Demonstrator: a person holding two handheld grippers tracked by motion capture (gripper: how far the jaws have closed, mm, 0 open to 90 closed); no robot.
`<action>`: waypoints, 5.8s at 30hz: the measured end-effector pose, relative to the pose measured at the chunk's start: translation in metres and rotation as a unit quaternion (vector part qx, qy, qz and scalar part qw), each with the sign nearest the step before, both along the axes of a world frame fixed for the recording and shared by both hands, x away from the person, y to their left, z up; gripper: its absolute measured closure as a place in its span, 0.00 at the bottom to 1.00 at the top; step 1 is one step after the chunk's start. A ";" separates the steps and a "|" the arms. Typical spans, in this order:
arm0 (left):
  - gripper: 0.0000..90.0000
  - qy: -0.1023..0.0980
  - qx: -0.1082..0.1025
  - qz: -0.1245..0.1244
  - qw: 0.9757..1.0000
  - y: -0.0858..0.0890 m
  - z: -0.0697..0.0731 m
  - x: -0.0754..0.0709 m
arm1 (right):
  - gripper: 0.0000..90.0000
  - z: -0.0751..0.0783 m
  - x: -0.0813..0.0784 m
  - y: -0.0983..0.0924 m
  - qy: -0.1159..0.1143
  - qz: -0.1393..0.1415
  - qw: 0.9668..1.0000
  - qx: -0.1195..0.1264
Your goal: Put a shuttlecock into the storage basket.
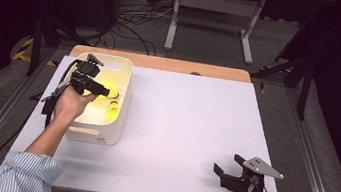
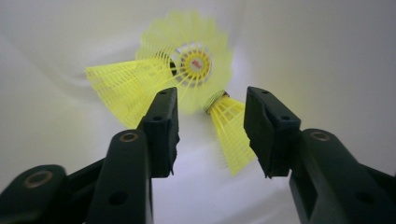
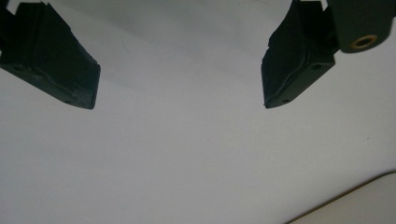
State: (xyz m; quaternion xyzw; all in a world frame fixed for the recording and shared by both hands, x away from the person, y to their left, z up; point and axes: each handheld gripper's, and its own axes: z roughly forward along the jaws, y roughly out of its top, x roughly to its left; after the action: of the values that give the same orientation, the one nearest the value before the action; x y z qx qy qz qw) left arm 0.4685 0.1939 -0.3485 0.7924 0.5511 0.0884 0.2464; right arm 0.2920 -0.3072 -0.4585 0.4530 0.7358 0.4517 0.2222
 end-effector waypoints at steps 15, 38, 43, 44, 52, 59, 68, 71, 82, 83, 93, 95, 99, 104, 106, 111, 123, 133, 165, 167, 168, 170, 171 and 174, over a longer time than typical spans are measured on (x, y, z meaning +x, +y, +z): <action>0.40 -0.024 0.005 -0.010 1.000 -0.004 0.013 -0.011 | 0.14 0.000 0.000 0.001 0.000 0.001 1.000 -0.001; 0.40 -0.051 -0.005 -0.029 0.998 -0.002 0.025 -0.028 | 0.14 0.001 -0.001 -0.002 -0.006 -0.006 1.000 -0.003; 0.40 -0.052 0.000 -0.032 0.998 -0.002 0.026 -0.030 | 0.14 0.001 -0.001 -0.004 -0.009 -0.009 1.000 -0.007; 0.40 -0.052 -0.002 -0.031 0.998 -0.002 0.026 -0.031 | 0.14 0.002 -0.001 -0.004 -0.012 -0.010 1.000 -0.009; 0.40 -0.054 -0.001 -0.033 0.998 0.000 0.030 -0.036 | 0.15 0.002 -0.003 -0.004 -0.019 -0.011 1.000 -0.017; 0.39 -0.056 0.007 -0.034 0.998 0.003 0.031 -0.039 | 0.15 0.002 -0.003 -0.005 -0.016 -0.010 1.000 -0.018; 0.38 -0.058 0.005 -0.039 0.998 0.008 0.034 -0.044 | 0.15 0.002 -0.002 -0.004 -0.017 -0.009 1.000 -0.016; 0.38 -0.055 0.003 -0.035 0.998 0.010 0.035 -0.045 | 0.15 0.002 -0.002 -0.004 -0.016 -0.008 1.000 -0.015; 0.38 -0.061 -0.006 -0.027 0.998 0.022 0.039 -0.052 | 0.15 0.002 -0.002 -0.003 -0.014 -0.007 1.000 -0.015; 0.38 -0.061 -0.006 -0.027 0.998 0.024 0.039 -0.053 | 0.15 0.002 -0.002 -0.003 -0.014 -0.007 1.000 -0.015; 0.39 -0.064 -0.011 -0.024 0.998 0.034 0.042 -0.058 | 0.15 0.002 -0.002 -0.003 -0.014 -0.007 1.000 -0.015; 0.39 -0.064 -0.013 -0.022 0.998 0.036 0.043 -0.060 | 0.15 0.002 -0.002 -0.003 -0.014 -0.006 1.000 -0.015; 0.39 -0.064 -0.014 -0.020 0.998 0.040 0.044 -0.061 | 0.15 0.002 -0.002 -0.003 -0.014 -0.007 1.000 -0.015; 0.39 -0.065 -0.016 -0.017 0.998 0.043 0.045 -0.063 | 0.15 0.002 -0.002 -0.003 -0.014 -0.007 1.000 -0.015; 0.39 -0.065 -0.017 -0.016 0.998 0.044 0.045 -0.063 | 0.15 0.002 -0.002 -0.002 -0.014 -0.006 1.000 -0.015; 0.39 -0.067 -0.020 -0.011 0.998 0.048 0.046 -0.064 | 0.15 0.002 -0.002 -0.003 -0.015 -0.007 1.000 -0.015; 0.39 -0.066 -0.019 0.004 0.998 0.057 0.045 -0.066 | 0.15 0.002 -0.002 -0.002 -0.014 -0.006 1.000 -0.015; 0.39 -0.060 -0.021 0.025 0.998 0.070 0.045 -0.067 | 0.15 0.002 -0.002 -0.002 -0.013 -0.006 1.000 -0.016; 0.41 -0.058 -0.021 0.074 0.995 0.100 0.041 -0.072 | 0.15 0.002 -0.002 -0.002 -0.012 -0.005 1.000 -0.017; 0.41 -0.057 -0.023 0.077 0.995 0.101 0.040 -0.072 | 0.15 0.002 -0.002 -0.002 -0.012 -0.006 1.000 -0.016; 0.41 -0.058 -0.023 0.078 0.995 0.103 0.040 -0.072 | 0.15 0.002 -0.002 -0.002 -0.012 -0.006 1.000 -0.016; 0.41 -0.059 -0.025 0.082 0.995 0.105 0.040 -0.073 | 0.15 0.002 -0.002 -0.002 -0.012 -0.005 1.000 -0.017; 0.41 -0.059 -0.025 0.082 0.995 0.105 0.040 -0.073 | 0.15 0.002 -0.002 -0.002 -0.012 -0.005 1.000 -0.017; 0.41 -0.060 -0.025 0.086 0.994 0.109 0.040 -0.074 | 0.15 0.002 -0.002 -0.002 -0.012 -0.005 1.000 -0.017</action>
State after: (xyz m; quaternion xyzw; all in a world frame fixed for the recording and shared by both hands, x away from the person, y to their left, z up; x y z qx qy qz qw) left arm 0.3945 0.3026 -0.3087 0.7292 0.6030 0.1431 0.2901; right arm 0.2902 -0.3091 -0.4569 0.4478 0.7382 0.4435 0.2404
